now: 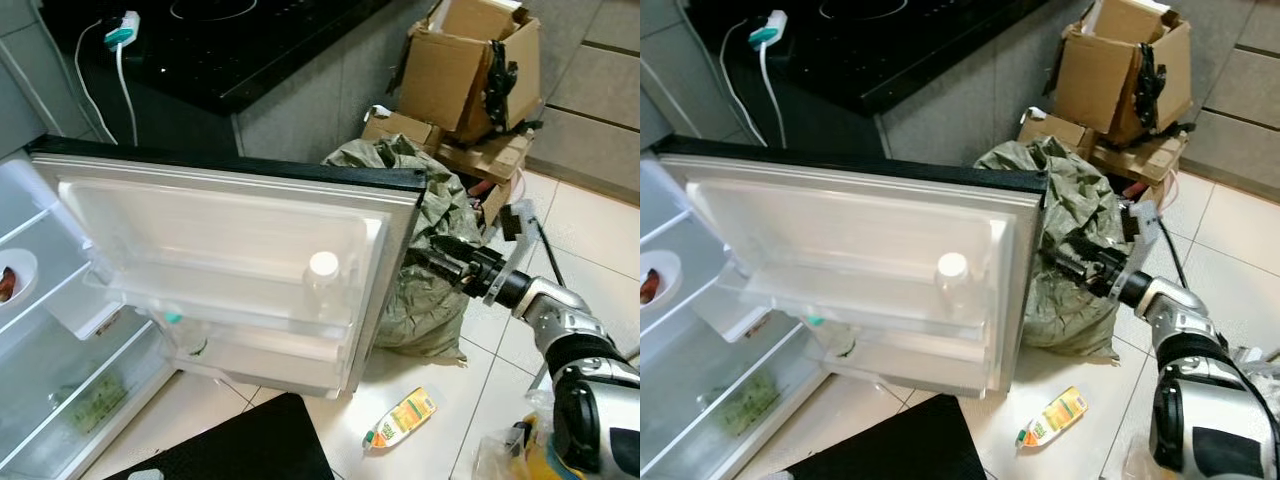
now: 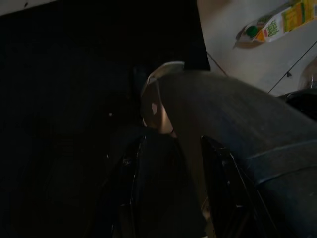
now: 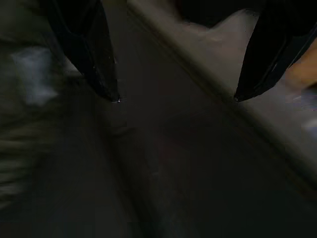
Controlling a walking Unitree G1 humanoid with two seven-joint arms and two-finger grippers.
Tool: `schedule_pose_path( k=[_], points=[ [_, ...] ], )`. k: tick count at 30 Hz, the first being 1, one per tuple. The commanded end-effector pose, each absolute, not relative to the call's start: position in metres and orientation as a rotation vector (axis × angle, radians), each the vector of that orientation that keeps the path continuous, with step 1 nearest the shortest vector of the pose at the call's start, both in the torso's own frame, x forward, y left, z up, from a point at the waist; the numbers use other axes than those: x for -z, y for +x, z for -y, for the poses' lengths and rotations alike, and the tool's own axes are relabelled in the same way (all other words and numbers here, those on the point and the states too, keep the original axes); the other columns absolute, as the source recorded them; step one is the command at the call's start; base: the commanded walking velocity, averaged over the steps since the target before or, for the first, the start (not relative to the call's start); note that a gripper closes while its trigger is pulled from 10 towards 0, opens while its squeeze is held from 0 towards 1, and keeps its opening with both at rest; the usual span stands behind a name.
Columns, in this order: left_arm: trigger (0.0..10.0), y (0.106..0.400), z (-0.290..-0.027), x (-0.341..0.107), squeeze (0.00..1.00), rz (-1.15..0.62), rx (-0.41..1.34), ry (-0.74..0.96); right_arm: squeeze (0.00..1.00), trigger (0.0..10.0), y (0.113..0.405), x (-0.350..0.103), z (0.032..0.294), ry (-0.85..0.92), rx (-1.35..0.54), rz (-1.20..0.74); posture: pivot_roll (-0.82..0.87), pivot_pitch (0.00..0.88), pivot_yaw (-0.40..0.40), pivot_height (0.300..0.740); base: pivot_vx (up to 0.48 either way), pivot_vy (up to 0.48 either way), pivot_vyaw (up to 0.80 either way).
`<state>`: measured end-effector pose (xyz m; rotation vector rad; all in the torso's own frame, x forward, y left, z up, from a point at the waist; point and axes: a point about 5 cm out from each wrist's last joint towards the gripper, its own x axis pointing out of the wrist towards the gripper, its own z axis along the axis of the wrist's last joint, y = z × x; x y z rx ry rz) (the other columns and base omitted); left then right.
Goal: Restocking fridge
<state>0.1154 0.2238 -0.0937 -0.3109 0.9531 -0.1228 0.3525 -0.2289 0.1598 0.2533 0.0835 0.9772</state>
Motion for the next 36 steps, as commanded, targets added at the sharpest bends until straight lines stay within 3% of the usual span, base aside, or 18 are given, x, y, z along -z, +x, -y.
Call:
schedule_pose_path(
  k=[1,12,14,23,27,31,36],
  points=[
    [10.0,0.102,-0.227,0.097,0.00,-1.001,0.108,-0.306,0.00,10.0,0.345,-0.156,0.227,0.246,-1.082,-0.127,0.04,0.197,0.038,0.740,0.000,0.000,0.00],
    [10.0,0.108,-0.221,0.098,0.00,-0.996,0.115,-0.310,0.00,10.0,0.326,-0.160,0.211,0.248,-1.374,-0.195,0.02,0.179,0.024,0.740,0.000,0.000,0.00],
    [10.0,0.112,-0.214,0.098,0.00,-0.992,0.124,-0.318,0.00,10.0,0.299,-0.152,0.191,0.252,-1.528,-0.256,0.00,0.172,0.019,0.740,0.000,0.000,0.00],
    [10.0,0.112,-0.211,0.099,0.00,-1.000,0.127,-0.317,0.00,10.0,0.268,-0.143,0.173,0.274,-1.654,-0.327,-0.01,0.163,0.013,0.740,0.000,0.000,0.00],
    [10.0,0.111,-0.209,0.100,0.00,-1.010,0.128,-0.314,0.00,10.0,0.238,-0.139,0.160,0.330,-1.745,-0.379,-0.02,0.158,0.010,0.740,0.000,0.000,0.00],
    [10.0,0.113,-0.207,0.100,0.00,-1.011,0.133,-0.314,0.00,10.0,0.234,-0.129,0.162,0.346,-1.701,-0.409,-0.03,0.153,0.010,0.740,0.000,0.000,0.00],
    [10.0,0.116,-0.203,0.100,0.00,-1.008,0.139,-0.317,0.00,10.0,0.233,-0.092,0.184,0.317,-1.505,-0.542,-0.03,0.144,0.005,0.740,0.000,0.000,0.00]
  ],
)
